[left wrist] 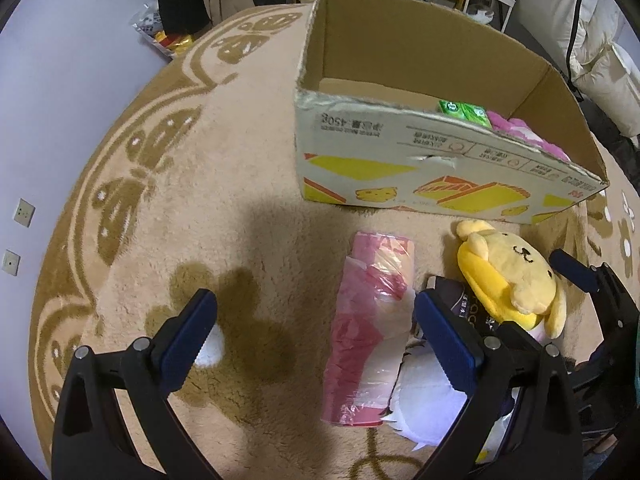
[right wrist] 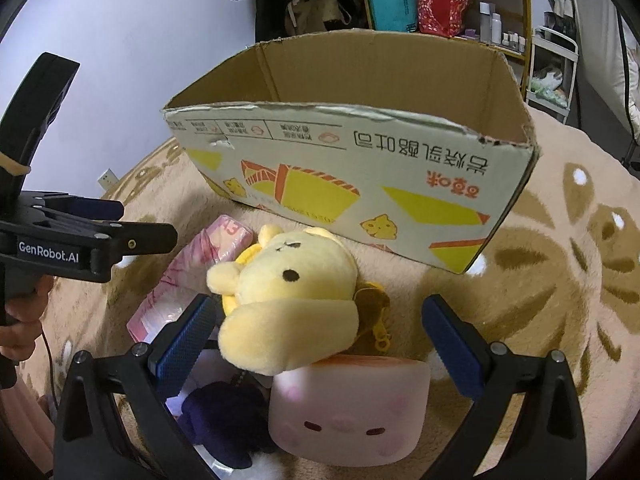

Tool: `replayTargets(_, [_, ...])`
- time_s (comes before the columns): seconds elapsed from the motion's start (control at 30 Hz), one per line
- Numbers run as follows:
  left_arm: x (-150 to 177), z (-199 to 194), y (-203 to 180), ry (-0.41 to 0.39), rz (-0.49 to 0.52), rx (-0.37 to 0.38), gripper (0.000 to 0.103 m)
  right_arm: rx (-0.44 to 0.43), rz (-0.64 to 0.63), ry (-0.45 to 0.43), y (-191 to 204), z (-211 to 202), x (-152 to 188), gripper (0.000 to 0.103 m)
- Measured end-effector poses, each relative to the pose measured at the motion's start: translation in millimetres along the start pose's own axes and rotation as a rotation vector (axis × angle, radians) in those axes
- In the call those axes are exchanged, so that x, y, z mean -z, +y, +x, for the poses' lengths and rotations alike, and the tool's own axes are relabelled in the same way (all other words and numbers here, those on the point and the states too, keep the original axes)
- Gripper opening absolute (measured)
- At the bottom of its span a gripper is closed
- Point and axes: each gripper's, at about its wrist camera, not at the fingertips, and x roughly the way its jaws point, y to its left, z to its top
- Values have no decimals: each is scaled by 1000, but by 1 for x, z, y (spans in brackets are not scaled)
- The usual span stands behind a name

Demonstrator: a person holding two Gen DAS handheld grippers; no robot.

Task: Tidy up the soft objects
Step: 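Grasp the pink wrapped roll with the left tool while the right tool grasps the yellow bear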

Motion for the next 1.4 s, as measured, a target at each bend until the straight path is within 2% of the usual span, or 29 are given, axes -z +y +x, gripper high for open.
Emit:
replayTargets(0.8, [-9,42,-14,79,60,1,99,-4,17,29,-2,14,2,103])
replayTargets(0.87, [-10,47,-14,100,62,12,98,-14,18,31,-2,16,2,101])
replayTargets(0.97, [-11,56,-14,119,62,7,98,-29,15,39,0,18,1,93])
replayTargets(1.1, [-11,62,-20,133,92,-2,87,-33,0,37,5,19,0,87])
replayTargets(1.27, [-12,62,-23,124,95,-3,79,-39,0,23,7,15,-3,79])
replayTargets(1.37, [-9,61,-22,119,91,-14,67,-52,16,17,6,13,-4,71])
replayTargets(1.4, [-9,61,-22,116,88,-17,60,-52,19,16,7,12,-4,71])
